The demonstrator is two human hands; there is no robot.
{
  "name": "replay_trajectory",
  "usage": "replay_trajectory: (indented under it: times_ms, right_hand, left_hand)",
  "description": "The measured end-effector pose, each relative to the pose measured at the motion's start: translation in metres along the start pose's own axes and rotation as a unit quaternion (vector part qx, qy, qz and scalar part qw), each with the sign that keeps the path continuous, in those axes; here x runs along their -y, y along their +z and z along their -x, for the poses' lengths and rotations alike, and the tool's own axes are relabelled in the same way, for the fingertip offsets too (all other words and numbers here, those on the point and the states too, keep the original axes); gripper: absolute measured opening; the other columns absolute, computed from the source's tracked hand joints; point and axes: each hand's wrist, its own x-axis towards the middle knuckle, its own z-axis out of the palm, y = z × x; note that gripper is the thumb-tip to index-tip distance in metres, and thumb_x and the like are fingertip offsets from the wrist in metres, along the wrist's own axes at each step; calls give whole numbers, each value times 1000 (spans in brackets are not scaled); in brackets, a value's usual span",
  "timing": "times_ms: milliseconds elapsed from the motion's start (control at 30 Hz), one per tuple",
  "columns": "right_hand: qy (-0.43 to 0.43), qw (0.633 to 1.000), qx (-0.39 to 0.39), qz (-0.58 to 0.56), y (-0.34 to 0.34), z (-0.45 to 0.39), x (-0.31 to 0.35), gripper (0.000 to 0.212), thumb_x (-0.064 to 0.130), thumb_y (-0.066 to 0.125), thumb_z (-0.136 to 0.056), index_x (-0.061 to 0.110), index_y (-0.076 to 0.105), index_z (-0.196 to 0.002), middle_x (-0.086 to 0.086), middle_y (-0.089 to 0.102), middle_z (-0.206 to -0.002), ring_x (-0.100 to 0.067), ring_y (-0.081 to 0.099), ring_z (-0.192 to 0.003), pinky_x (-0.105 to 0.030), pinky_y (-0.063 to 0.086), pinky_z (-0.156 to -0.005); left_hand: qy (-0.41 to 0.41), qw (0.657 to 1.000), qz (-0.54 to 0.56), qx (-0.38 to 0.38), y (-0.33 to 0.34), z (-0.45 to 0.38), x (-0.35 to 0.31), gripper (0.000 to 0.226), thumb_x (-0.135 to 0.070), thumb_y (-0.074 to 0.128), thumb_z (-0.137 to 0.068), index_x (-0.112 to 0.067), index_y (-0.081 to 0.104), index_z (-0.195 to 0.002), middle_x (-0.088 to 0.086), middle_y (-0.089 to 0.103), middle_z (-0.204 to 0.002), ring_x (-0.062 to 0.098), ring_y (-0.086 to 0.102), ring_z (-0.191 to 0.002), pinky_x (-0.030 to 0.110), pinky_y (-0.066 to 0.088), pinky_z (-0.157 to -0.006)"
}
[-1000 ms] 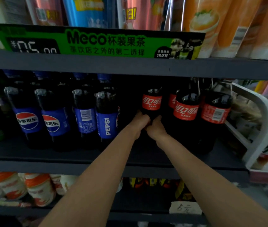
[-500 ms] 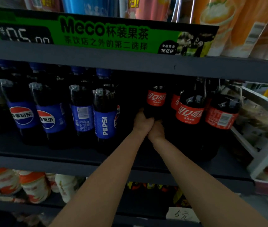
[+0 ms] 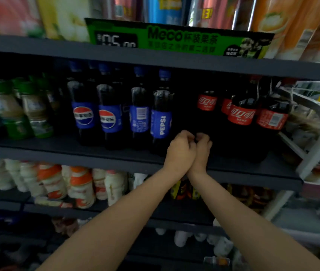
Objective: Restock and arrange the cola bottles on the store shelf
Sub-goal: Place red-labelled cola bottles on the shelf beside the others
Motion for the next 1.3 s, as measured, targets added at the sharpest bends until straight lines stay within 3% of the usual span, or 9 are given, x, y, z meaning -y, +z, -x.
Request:
replay_trajectory:
  times_ms: [167,233,300,433,533,600,733,1067,1300]
  right_hand:
    - [-128,992,10,-10,44,111,21,26,11,46,-92,5,45,-118,-8,42,-121,-21,51,-105,-29,44,-90]
    - [-157,986,34,-38,73,158,32,23,8,47,-93,6,48,-115,2,44,-110,-8,53,-99,-14,41,-82]
    - [-214,973,83,2,109,201,41,29,3,53,-87,4,50,-116,-5,49,-112,-11,52,-99,-21,42,-83]
    - [-331,895,228,191,194,283,53,41,2,57,-78,1,49,-118,-19,43,-125,-35,45,-112,-36,37,-94]
    - [-375,816,332,290,257,331,50,41,13,55,-84,6,45,-123,-17,37,-132,-35,38,-118,-40,36,-97]
    - [-356,772,405,338,300,356,40,42,20,53,-88,9,40,-127,-14,33,-135,-33,33,-122,-40,36,-99]
    - [-288,714,505,390,396,397,4,43,28,50,-93,10,36,-129,-14,29,-137,-35,28,-126,-42,35,-100]
    - [-178,585,649,452,658,480,-123,45,29,50,-93,8,40,-131,-16,34,-141,-35,30,-131,-45,36,-103]
    - [-175,585,668,425,753,504,-206,20,9,46,-93,2,60,-104,-14,62,-112,-30,57,-106,-35,46,-85]
  left_hand:
    - [119,982,-149,11,-96,82,28,45,-20,28,-82,1,55,-110,17,59,-108,31,57,-99,41,47,-84]
    - [121,967,-226,4,-149,112,51,54,-27,24,-73,0,57,-106,17,60,-103,33,57,-93,44,47,-79]
    - [99,950,-295,-13,-205,143,80,48,-25,30,-73,-2,59,-102,16,61,-98,34,59,-87,42,48,-73]
    - [60,880,-469,-33,-315,203,156,35,-21,39,-73,-6,62,-95,11,65,-91,29,64,-76,31,51,-63]
    - [-29,854,-519,-14,-385,249,220,40,-17,44,-77,-5,57,-113,13,61,-108,32,62,-96,35,50,-76]
    - [-129,839,-529,7,-420,279,268,48,-19,46,-86,-9,40,-133,9,48,-129,30,48,-117,38,39,-93]
    - [-296,803,-516,41,-471,322,367,50,-24,44,-92,-14,29,-138,8,37,-137,29,37,-127,40,30,-103]
    - [-462,774,-413,130,-550,356,629,42,-19,44,-92,-15,38,-133,8,43,-131,29,42,-124,40,31,-104]
    - [-539,773,-299,153,-540,380,776,35,-13,44,-90,-13,45,-125,12,48,-125,35,49,-117,42,33,-101]
